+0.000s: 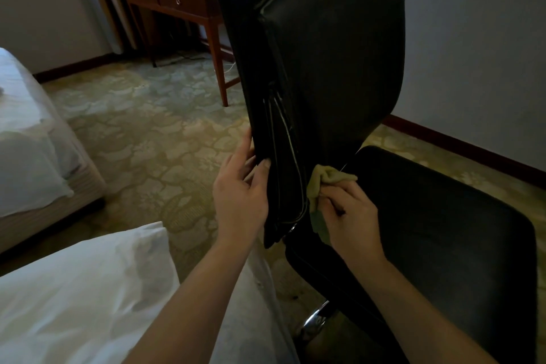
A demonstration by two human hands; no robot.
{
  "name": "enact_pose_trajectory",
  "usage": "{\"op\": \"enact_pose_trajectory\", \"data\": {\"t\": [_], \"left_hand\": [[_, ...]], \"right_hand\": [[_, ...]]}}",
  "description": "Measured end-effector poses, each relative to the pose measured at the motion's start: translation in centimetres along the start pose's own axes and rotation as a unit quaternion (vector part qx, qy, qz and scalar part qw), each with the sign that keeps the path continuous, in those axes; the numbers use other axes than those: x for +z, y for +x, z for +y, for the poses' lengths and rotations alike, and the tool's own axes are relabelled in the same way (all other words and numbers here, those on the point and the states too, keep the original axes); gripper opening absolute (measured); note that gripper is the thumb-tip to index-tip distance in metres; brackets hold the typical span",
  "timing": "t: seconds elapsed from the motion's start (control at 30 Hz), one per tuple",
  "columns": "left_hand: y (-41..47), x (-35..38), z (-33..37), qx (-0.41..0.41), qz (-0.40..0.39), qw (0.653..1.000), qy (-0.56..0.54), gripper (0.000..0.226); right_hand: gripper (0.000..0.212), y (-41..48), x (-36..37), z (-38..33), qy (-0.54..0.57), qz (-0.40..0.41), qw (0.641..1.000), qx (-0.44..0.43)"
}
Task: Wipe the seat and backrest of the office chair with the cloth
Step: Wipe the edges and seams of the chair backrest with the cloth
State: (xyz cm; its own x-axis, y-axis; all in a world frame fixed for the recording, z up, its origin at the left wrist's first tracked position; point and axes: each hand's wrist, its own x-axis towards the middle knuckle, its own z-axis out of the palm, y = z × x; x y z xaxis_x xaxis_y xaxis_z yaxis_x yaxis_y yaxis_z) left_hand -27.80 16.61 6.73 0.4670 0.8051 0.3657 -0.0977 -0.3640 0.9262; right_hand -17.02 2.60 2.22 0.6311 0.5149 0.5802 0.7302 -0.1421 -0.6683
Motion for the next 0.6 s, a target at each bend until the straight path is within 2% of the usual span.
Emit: {"op": "enact_pose_trajectory", "data": {"t": [0.07,0.17,0.37,0.6], "left_hand": [[0.0,-0.1,0.0,0.007,-0.003,1.000,0.003,0.057],[-0.1,-0.1,-0.1,0.016,0.003,1.000,0.014,0.058],[-0.6,-0.2,-0.2,0.026,0.004,1.000,0.011,0.060],[-0.7,0.1,-0.1,0.019,0.005,1.000,0.001,0.058]], "right_hand": [[0.026,0.1,-0.6,0.1,0.013,-0.003,1.000,0.012],[0.032,1.4,-1.5,-1.0,0.026,0.044,0.999,0.001],[0.017,3.7,-1.0,-3.6,0.013,0.066,0.995,-0.070],[0.015,0.0,0.5,-1.2,0.010,0.055,0.998,-0.033]]}}
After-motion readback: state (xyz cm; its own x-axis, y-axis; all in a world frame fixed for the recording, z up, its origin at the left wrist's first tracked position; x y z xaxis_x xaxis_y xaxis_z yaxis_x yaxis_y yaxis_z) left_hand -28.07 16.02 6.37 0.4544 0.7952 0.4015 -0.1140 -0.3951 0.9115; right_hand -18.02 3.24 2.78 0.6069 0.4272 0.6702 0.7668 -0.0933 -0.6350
